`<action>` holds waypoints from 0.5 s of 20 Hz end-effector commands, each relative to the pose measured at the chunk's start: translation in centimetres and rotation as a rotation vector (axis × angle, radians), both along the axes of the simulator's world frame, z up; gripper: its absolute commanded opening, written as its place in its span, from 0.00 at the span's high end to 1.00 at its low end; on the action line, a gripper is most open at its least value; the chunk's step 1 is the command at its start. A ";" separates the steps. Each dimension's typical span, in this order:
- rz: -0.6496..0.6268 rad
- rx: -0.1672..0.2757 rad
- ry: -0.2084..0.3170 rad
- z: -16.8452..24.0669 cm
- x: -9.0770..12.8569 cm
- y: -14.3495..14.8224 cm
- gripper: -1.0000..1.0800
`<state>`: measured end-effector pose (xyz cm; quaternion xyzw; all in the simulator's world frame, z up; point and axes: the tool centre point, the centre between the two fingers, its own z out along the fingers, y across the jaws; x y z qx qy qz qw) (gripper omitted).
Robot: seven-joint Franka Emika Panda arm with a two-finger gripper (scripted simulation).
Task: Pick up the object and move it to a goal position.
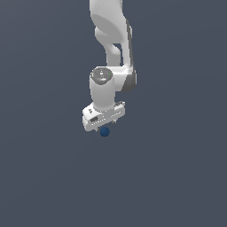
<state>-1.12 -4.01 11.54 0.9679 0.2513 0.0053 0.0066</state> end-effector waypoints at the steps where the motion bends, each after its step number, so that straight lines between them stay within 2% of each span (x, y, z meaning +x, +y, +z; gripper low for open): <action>1: 0.061 0.001 0.004 -0.9 -0.3 -0.3 0.04; 10: 0.205 0.006 0.013 -2.9 -1.0 -0.9 0.04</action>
